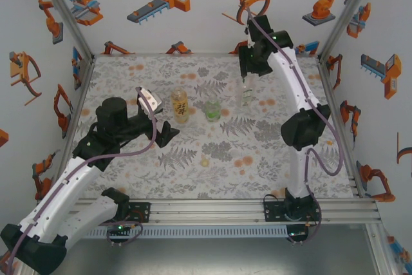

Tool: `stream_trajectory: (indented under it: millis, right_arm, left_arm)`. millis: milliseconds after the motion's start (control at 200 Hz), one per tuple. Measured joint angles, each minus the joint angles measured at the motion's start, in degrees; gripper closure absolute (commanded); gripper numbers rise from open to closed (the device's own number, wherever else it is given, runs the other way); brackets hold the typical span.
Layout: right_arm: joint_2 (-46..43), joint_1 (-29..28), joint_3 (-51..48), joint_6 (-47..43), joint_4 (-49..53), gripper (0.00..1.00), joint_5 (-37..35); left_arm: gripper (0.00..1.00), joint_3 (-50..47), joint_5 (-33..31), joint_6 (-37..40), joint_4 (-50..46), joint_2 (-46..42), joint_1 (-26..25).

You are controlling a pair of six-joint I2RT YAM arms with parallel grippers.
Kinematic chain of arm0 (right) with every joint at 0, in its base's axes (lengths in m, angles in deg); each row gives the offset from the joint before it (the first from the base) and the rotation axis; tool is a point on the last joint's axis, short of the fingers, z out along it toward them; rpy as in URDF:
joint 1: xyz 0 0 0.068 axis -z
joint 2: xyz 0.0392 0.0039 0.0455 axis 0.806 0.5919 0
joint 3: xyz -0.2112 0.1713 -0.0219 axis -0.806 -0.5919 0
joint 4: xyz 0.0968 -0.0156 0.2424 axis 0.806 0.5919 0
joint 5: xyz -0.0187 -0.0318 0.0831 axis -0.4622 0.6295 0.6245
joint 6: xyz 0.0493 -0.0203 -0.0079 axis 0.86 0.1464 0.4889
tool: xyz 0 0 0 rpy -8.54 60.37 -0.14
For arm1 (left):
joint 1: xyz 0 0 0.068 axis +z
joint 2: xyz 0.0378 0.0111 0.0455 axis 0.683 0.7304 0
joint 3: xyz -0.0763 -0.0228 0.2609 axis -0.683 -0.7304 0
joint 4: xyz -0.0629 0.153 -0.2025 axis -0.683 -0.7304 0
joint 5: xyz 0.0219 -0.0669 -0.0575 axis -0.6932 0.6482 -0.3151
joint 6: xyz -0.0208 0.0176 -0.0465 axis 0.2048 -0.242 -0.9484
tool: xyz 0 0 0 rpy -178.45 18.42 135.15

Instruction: Screw on the bottle caps

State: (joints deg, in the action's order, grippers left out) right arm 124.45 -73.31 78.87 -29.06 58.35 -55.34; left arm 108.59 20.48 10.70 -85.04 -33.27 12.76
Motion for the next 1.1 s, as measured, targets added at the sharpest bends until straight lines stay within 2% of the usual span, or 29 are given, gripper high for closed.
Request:
stream_trajectory:
  millis: [125,330,385,536,621,886,1101]
  right_arm:
    - [-5.9,-0.2,-3.5,-0.7,-1.4,0.43,1.2]
    - [-22.3,-1.7,-25.4,-2.5,-11.8,0.42,7.7]
    - [-26.0,-2.1,-31.9,-2.8,-16.9,0.38,9.8]
    - [-35.7,-3.9,-49.9,-2.8,-30.3,0.16,13.2]
    - [-39.4,-5.4,-57.7,-2.5,-37.6,0.12,13.8]
    - [-39.8,-11.1,-66.8,0.0,-52.7,0.04,11.9]
    - [-33.1,-14.6,-67.7,2.8,-62.7,0.04,8.0]
  left_arm:
    - [0.03,0.0,0.0,0.0,0.0,0.2,0.0]
    - [0.03,0.0,0.0,0.0,0.0,0.2,0.0]
    - [0.03,0.0,0.0,0.0,0.0,0.3,0.0]
    - [0.03,0.0,0.4,0.0,0.0,0.8,0.0]
    - [0.03,0.0,0.7,0.0,0.0,1.1,0.0]
    - [0.03,0.0,1.0,0.0,0.0,1.3,0.0]
    - [0.03,0.0,1.0,0.0,0.0,1.3,0.0]
